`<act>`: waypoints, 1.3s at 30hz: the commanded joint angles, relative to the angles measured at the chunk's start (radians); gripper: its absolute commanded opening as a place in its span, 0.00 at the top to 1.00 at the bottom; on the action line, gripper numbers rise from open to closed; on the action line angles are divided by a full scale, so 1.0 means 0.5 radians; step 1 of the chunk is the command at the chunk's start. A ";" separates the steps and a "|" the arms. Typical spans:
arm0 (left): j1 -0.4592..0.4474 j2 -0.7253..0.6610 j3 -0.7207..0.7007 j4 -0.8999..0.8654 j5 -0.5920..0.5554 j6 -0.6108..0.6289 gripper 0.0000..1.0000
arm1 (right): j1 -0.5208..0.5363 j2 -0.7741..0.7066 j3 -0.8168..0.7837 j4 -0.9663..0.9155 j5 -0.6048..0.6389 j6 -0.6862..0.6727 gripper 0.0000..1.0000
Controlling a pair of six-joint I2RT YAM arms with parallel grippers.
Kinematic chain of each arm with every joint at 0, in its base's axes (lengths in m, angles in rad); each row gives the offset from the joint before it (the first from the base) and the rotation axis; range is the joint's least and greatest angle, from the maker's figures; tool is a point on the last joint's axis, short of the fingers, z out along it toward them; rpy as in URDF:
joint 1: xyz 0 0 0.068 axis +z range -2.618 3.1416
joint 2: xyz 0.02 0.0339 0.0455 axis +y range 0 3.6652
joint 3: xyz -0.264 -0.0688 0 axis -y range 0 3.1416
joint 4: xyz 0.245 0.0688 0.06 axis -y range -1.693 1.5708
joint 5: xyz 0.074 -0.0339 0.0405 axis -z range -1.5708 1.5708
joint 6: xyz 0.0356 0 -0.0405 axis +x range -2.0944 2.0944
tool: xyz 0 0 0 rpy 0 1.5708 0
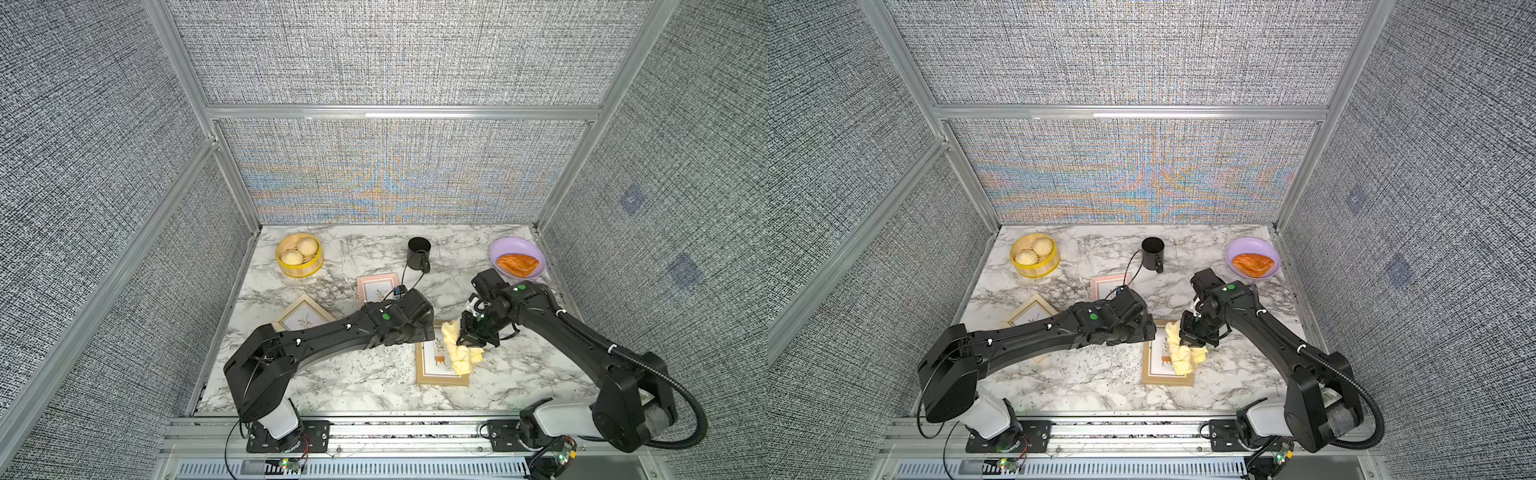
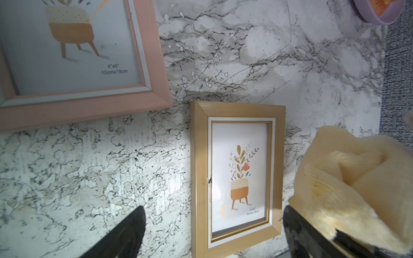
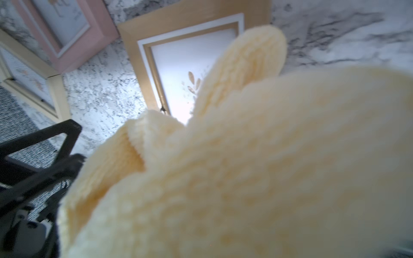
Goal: Wipe the picture frame with a cloth
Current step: Wipe the dirt from the picture frame, then adjust the cleaning item.
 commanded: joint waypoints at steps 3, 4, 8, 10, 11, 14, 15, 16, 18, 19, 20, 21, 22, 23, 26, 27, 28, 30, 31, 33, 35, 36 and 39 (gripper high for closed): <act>0.010 -0.083 -0.009 0.163 0.068 0.060 0.00 | -0.009 0.048 0.023 0.236 -0.284 0.064 1.00; 0.013 -0.096 -0.021 0.191 0.071 0.060 0.00 | -0.010 0.057 0.037 0.254 -0.311 0.075 1.00; 0.018 -0.146 -0.103 0.348 0.077 0.023 0.00 | -0.013 0.078 0.058 0.316 -0.396 0.065 1.00; 0.028 -0.158 -0.138 0.421 0.092 -0.008 0.00 | -0.022 0.078 0.031 0.380 -0.460 0.085 1.00; 0.033 -0.161 -0.154 0.451 0.101 -0.025 0.00 | -0.031 0.077 0.007 0.423 -0.498 0.100 1.00; 0.048 -0.165 -0.192 0.548 0.137 -0.062 0.00 | -0.032 0.071 -0.024 0.494 -0.562 0.116 1.00; 0.049 -0.162 -0.198 0.576 0.147 -0.062 0.00 | -0.032 0.072 -0.024 0.501 -0.575 0.110 1.00; 0.052 -0.157 -0.201 0.607 0.161 -0.067 0.00 | -0.032 0.076 -0.024 0.503 -0.586 0.102 1.00; 0.056 -0.147 -0.198 0.659 0.187 -0.063 0.00 | -0.033 0.073 -0.024 0.508 -0.608 0.085 1.00; 0.058 -0.135 -0.199 0.691 0.202 -0.057 0.00 | -0.033 0.071 -0.022 0.513 -0.613 0.075 1.00; 0.061 -0.124 -0.198 0.722 0.228 -0.052 0.00 | -0.032 0.067 -0.024 0.514 -0.623 0.070 1.00; 0.062 -0.115 -0.196 0.747 0.252 -0.046 0.00 | -0.032 0.067 -0.024 0.517 -0.627 0.065 1.00; 0.065 -0.103 -0.197 0.781 0.278 -0.042 0.00 | -0.032 0.072 -0.021 0.520 -0.629 0.061 1.00; 0.065 -0.093 -0.204 0.821 0.299 -0.038 0.00 | -0.034 0.076 -0.024 0.523 -0.632 0.059 1.00; 0.078 -0.050 -0.212 0.872 0.354 -0.047 0.00 | -0.032 0.079 -0.024 0.550 -0.654 0.056 1.00; 0.082 -0.036 -0.219 0.899 0.373 -0.051 0.00 | -0.032 0.077 -0.024 0.563 -0.663 0.058 1.00; 0.088 -0.018 -0.226 0.933 0.396 -0.059 0.00 | -0.031 0.079 -0.024 0.573 -0.674 0.056 1.00; 0.098 0.026 -0.248 1.022 0.456 -0.075 0.00 | -0.031 0.075 -0.021 0.592 -0.701 0.043 1.00; 0.107 0.054 -0.268 1.100 0.499 -0.092 0.00 | -0.033 0.074 -0.015 0.601 -0.714 0.035 1.00; 0.120 0.099 -0.290 1.219 0.570 -0.128 0.01 | -0.031 0.076 -0.007 0.610 -0.738 0.013 1.00; 0.130 0.142 -0.290 1.284 0.621 -0.153 0.05 | -0.032 0.076 0.007 0.612 -0.749 -0.010 1.00; 0.134 0.159 -0.293 1.319 0.641 -0.166 0.07 | -0.032 0.079 0.014 0.606 -0.753 -0.016 1.00; 0.178 0.144 -0.376 1.483 0.653 -0.258 0.08 | -0.031 0.086 0.016 0.581 -0.731 -0.026 1.00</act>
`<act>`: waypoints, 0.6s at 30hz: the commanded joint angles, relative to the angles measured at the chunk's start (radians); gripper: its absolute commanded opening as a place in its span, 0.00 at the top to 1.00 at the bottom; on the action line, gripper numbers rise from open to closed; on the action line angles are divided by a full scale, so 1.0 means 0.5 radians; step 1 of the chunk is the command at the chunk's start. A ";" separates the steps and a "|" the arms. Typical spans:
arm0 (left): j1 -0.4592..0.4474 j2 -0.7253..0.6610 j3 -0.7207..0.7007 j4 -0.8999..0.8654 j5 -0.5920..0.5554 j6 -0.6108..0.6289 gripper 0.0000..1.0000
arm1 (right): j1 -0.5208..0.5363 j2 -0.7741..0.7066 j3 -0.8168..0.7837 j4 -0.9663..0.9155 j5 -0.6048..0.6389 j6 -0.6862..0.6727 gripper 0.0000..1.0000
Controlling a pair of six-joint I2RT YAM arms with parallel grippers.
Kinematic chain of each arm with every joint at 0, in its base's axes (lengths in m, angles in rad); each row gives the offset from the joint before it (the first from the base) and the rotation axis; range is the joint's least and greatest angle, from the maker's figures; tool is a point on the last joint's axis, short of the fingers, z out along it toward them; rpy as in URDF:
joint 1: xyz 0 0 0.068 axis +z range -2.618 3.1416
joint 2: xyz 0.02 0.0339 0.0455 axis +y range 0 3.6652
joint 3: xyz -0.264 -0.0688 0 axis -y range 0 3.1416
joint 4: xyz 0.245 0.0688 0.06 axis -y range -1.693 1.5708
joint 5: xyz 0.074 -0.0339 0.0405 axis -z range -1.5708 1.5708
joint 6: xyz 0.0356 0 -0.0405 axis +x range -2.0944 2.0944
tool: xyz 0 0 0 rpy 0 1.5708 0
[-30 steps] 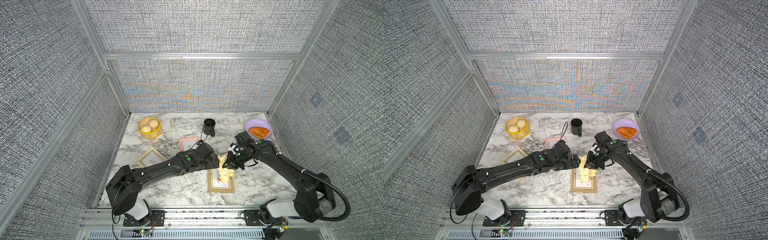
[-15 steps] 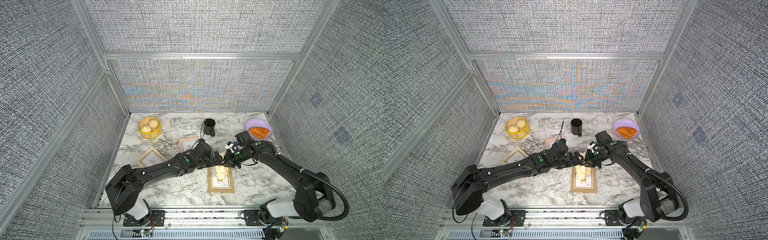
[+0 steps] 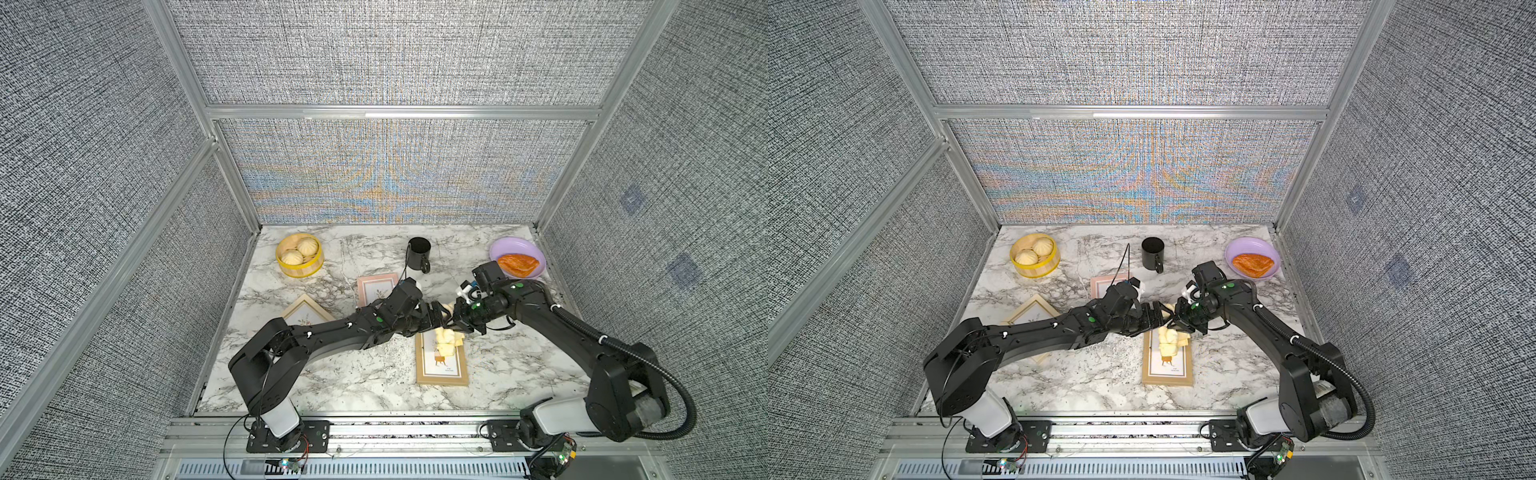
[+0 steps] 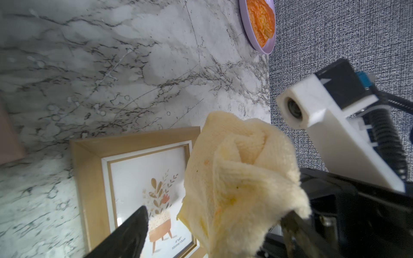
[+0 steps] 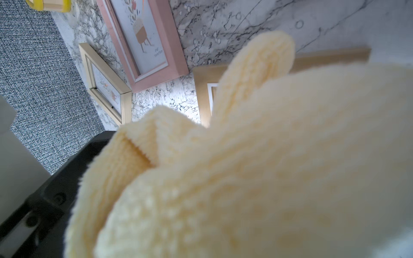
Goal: Wipe the picture frame with a cloth
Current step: Adjust the cleaning item.
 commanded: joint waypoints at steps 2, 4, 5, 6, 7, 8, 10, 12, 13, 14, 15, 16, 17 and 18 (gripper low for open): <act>0.057 -0.011 -0.084 0.303 0.072 -0.135 0.07 | 0.019 -0.016 0.013 0.081 -0.381 -0.083 1.00; 0.080 -0.057 -0.087 0.282 0.066 -0.123 0.07 | 0.012 -0.017 -0.008 0.064 -0.337 -0.069 1.00; 0.083 -0.079 -0.083 0.269 0.064 -0.110 0.07 | 0.010 -0.017 -0.010 0.065 -0.324 -0.058 1.00; 0.086 -0.102 -0.081 0.247 0.058 -0.097 0.07 | 0.007 -0.017 -0.008 0.066 -0.311 -0.047 1.00; 0.086 -0.128 -0.084 0.230 0.043 -0.089 0.06 | 0.000 -0.015 -0.040 0.062 -0.294 -0.037 1.00; 0.088 -0.152 -0.089 0.217 0.030 -0.080 0.04 | -0.007 -0.010 -0.072 0.054 -0.281 -0.033 1.00; 0.087 -0.198 -0.089 0.176 0.013 -0.048 0.00 | -0.013 -0.006 -0.073 0.048 -0.276 -0.035 1.00; 0.087 -0.224 -0.091 0.145 0.015 -0.024 0.00 | -0.017 -0.001 -0.063 0.047 -0.283 -0.042 1.00; 0.086 -0.228 -0.087 0.127 0.023 -0.015 0.00 | -0.019 -0.002 -0.058 0.050 -0.291 -0.042 1.00; 0.085 -0.224 -0.087 0.119 0.035 -0.007 0.00 | -0.018 -0.002 -0.048 0.049 -0.294 -0.044 1.00; 0.086 -0.217 -0.085 0.115 0.049 -0.004 0.00 | -0.016 -0.002 -0.038 0.047 -0.299 -0.050 1.00; 0.087 -0.209 -0.087 0.115 0.065 -0.005 0.00 | -0.017 0.000 -0.037 0.046 -0.308 -0.055 1.00; 0.086 -0.200 -0.087 0.111 0.075 -0.003 0.00 | -0.018 0.002 -0.038 0.049 -0.314 -0.058 1.00; 0.086 -0.190 -0.084 0.106 0.084 -0.008 0.00 | -0.016 0.003 -0.038 0.054 -0.321 -0.059 1.00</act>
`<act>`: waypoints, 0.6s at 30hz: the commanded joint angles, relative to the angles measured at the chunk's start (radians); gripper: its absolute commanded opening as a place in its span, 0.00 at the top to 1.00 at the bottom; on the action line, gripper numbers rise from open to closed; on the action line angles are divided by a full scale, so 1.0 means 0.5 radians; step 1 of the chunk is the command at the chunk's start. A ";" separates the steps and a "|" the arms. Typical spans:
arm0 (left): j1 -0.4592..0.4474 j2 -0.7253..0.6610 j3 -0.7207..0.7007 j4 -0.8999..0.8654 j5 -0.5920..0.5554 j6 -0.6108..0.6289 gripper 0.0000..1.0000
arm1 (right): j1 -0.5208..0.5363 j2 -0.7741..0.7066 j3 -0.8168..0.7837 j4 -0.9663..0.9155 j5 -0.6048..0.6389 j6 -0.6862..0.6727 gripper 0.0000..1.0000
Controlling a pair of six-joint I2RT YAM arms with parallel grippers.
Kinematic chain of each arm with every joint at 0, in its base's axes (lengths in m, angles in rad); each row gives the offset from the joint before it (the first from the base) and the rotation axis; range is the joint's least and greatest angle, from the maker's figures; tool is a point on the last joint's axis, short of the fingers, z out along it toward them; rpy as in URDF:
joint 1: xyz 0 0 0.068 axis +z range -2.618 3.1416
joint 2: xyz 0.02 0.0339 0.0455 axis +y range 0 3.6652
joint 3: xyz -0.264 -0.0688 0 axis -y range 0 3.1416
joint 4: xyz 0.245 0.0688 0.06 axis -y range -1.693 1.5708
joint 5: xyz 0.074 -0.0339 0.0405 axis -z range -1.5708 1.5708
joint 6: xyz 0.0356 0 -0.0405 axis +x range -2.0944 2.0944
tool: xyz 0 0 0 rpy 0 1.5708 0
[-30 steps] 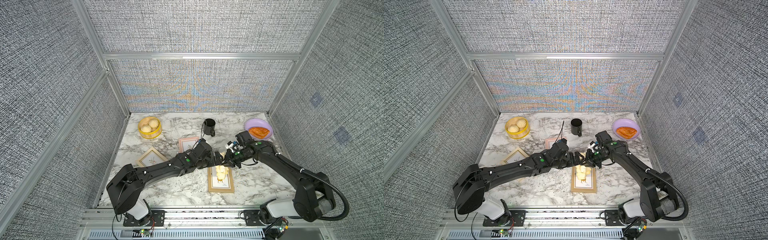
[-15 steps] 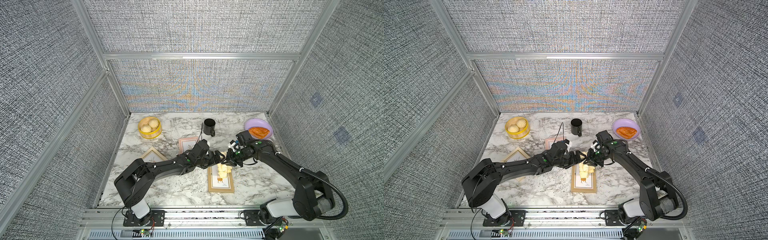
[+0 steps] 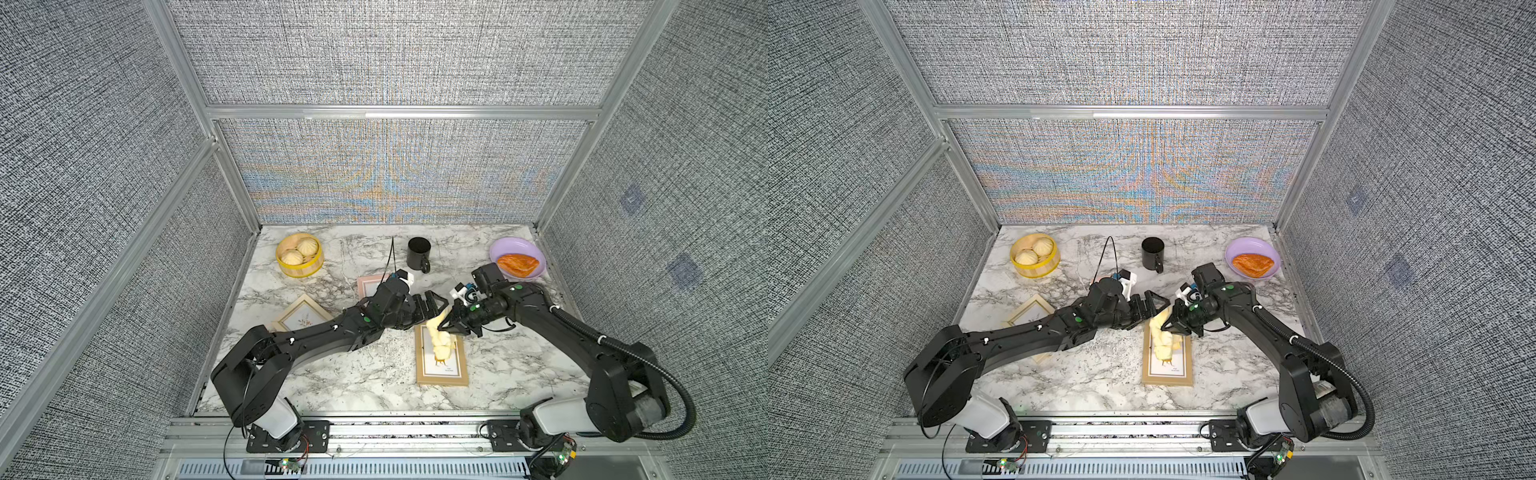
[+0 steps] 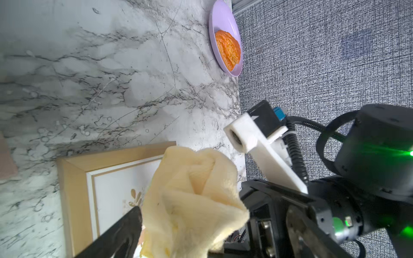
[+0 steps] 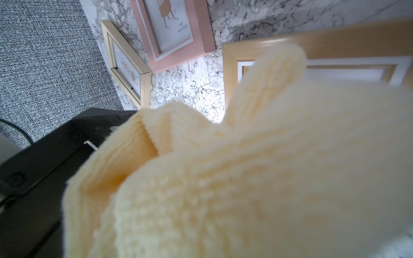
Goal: Wipe the picture frame with a cloth
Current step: Adjust the cleaning item.
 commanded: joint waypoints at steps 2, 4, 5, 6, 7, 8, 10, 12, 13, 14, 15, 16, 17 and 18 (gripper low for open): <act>0.003 0.045 0.024 -0.035 0.068 0.034 0.00 | 0.000 0.006 0.079 0.011 -0.064 -0.021 1.00; 0.003 0.074 0.044 -0.042 0.091 0.027 0.00 | -0.001 -0.001 0.084 0.021 -0.070 -0.015 1.00; 0.003 0.089 0.058 -0.059 0.100 0.029 0.00 | -0.001 0.000 0.087 0.026 -0.075 -0.012 1.00; 0.003 0.108 0.077 -0.073 0.112 0.033 0.00 | -0.001 -0.003 0.087 0.033 -0.074 -0.006 1.00; 0.003 0.126 0.091 -0.089 0.125 0.035 0.00 | -0.002 -0.003 0.090 0.040 -0.077 -0.003 1.00; 0.003 0.143 0.100 -0.090 0.138 0.034 0.00 | 0.000 -0.008 0.090 0.046 -0.079 -0.002 1.00; 0.003 0.171 0.108 -0.088 0.152 0.031 0.02 | 0.000 -0.006 0.102 0.046 -0.084 -0.004 1.00; 0.004 0.191 0.116 -0.079 0.158 0.027 0.04 | 0.000 -0.002 0.113 0.037 -0.090 -0.016 1.00; 0.003 0.206 0.125 -0.076 0.165 0.028 0.06 | 0.002 -0.003 0.120 0.038 -0.088 -0.017 1.00; 0.003 0.222 0.137 -0.075 0.175 0.027 0.07 | -0.002 -0.002 0.123 0.034 -0.089 -0.021 1.00; 0.003 0.248 0.154 -0.079 0.191 0.023 0.10 | -0.001 -0.004 0.127 0.036 -0.088 -0.022 1.00; 0.003 0.275 0.168 -0.084 0.202 0.018 0.12 | -0.001 -0.006 0.134 0.040 -0.086 -0.017 1.00; 0.004 0.298 0.177 -0.084 0.214 0.008 0.16 | 0.000 -0.004 0.137 0.045 -0.083 -0.014 1.00; 0.005 0.328 0.178 -0.074 0.225 -0.006 0.21 | 0.002 -0.003 0.139 0.052 -0.086 -0.011 1.00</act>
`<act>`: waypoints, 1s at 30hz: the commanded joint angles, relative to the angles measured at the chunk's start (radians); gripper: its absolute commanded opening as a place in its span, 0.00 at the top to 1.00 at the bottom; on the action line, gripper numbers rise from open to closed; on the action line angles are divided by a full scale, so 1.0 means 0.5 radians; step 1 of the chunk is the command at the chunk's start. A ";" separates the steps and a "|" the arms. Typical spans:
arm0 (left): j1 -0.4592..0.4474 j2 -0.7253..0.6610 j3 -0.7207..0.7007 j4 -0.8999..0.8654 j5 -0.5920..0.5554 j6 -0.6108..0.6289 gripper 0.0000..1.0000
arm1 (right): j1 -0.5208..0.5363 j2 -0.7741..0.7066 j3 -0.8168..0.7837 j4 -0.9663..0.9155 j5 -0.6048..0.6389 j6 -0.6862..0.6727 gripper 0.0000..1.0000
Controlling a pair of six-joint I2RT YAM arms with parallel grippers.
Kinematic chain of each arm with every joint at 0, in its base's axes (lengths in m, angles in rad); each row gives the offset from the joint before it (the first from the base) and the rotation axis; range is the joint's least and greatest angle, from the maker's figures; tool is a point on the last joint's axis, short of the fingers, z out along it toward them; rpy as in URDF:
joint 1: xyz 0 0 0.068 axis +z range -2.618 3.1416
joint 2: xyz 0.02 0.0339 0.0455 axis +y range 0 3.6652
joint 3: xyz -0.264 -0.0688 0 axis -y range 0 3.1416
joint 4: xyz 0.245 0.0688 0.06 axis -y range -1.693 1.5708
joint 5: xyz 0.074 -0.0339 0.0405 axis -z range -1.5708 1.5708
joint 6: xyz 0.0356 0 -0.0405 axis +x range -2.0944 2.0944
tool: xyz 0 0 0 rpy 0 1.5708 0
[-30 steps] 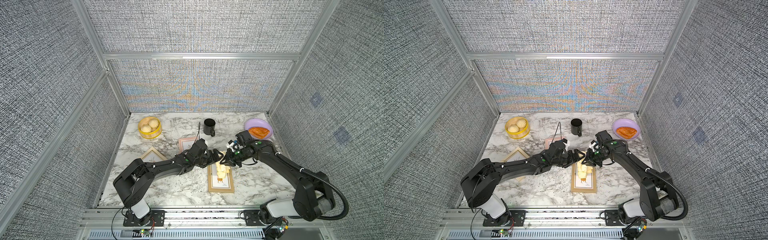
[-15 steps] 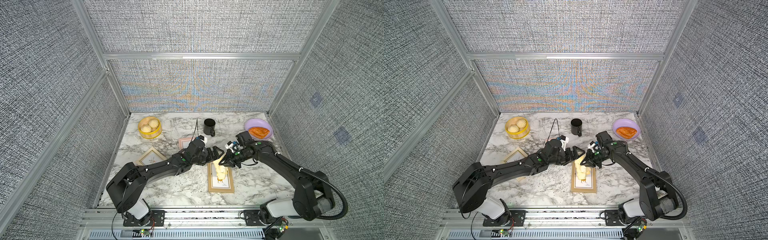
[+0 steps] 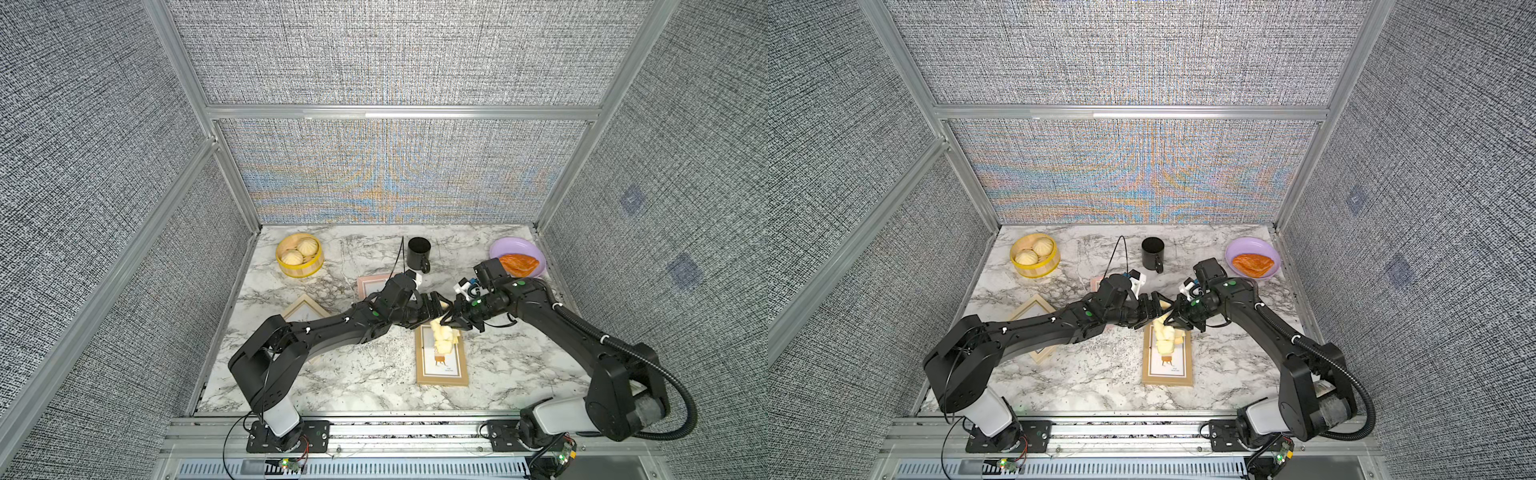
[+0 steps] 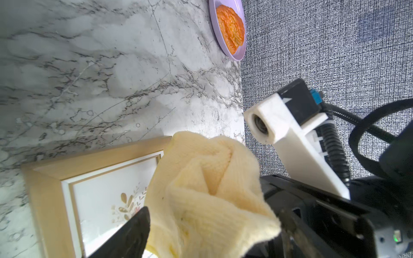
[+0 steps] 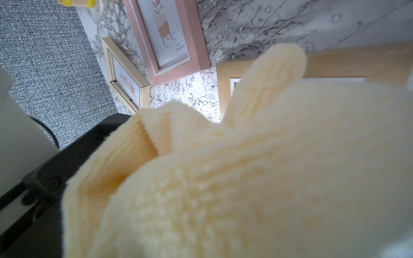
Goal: Wipe the picture frame with a cloth
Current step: Adjust the cleaning item.
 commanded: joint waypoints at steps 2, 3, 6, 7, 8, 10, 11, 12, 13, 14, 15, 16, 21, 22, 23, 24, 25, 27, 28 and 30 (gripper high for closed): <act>-0.007 0.104 0.011 -0.072 0.040 -0.028 0.29 | 0.016 -0.006 0.050 0.115 -0.220 -0.049 1.00; -0.007 0.116 0.016 -0.066 0.045 -0.037 0.32 | 0.016 -0.007 0.048 0.115 -0.216 -0.051 1.00; -0.007 0.131 0.030 -0.103 0.045 -0.032 0.45 | 0.013 -0.009 0.048 0.112 -0.191 -0.045 1.00; -0.005 0.136 0.035 -0.117 0.043 -0.030 0.46 | 0.013 -0.007 0.049 0.111 -0.187 -0.046 1.00; -0.007 0.140 0.033 -0.121 0.044 -0.033 0.46 | 0.010 -0.008 0.049 0.117 -0.186 -0.040 1.00; -0.007 0.146 0.035 -0.116 0.051 -0.034 0.49 | 0.010 -0.007 0.051 0.131 -0.189 -0.035 1.00; -0.007 0.148 0.033 -0.102 0.056 -0.039 0.50 | 0.011 -0.005 0.055 0.128 -0.188 -0.035 1.00; -0.007 0.143 0.027 -0.077 0.060 -0.048 0.51 | 0.011 -0.004 0.058 0.131 -0.186 -0.034 1.00; -0.004 0.140 0.022 -0.043 0.069 -0.056 0.51 | 0.011 0.003 0.063 0.131 -0.176 -0.035 1.00; -0.007 0.135 0.023 -0.023 0.078 -0.063 0.53 | 0.012 0.004 0.070 0.127 -0.170 -0.035 1.00; -0.006 0.132 0.028 -0.011 0.086 -0.065 0.59 | 0.011 0.005 0.073 0.126 -0.158 -0.035 1.00; -0.005 0.130 0.035 -0.011 0.096 -0.063 0.66 | 0.008 0.008 0.078 0.127 -0.152 -0.035 1.00; 0.001 0.104 0.022 -0.029 0.103 -0.067 1.00 | 0.003 0.024 0.110 0.059 -0.087 -0.052 0.84; 0.007 0.090 0.011 -0.038 0.100 -0.068 1.00 | -0.005 0.022 0.120 0.025 -0.063 -0.066 0.77; 0.016 0.070 -0.005 -0.047 0.094 -0.068 1.00 | -0.013 0.018 0.131 -0.016 -0.039 -0.084 0.71; 0.028 0.044 -0.022 -0.066 0.083 -0.062 1.00 | -0.022 0.008 0.144 -0.068 -0.007 -0.108 0.65; 0.038 0.011 -0.032 -0.116 0.066 -0.040 1.00 | -0.038 -0.004 0.156 -0.117 0.029 -0.130 0.60; 0.056 -0.065 -0.033 -0.263 0.009 0.040 1.00 | -0.071 -0.042 0.167 -0.194 0.060 -0.170 0.54; 0.068 -0.103 -0.025 -0.354 -0.023 0.091 1.00 | -0.094 -0.064 0.171 -0.230 0.072 -0.185 0.51; 0.084 -0.162 -0.009 -0.497 -0.075 0.171 1.00 | -0.128 -0.099 0.176 -0.290 0.094 -0.219 0.48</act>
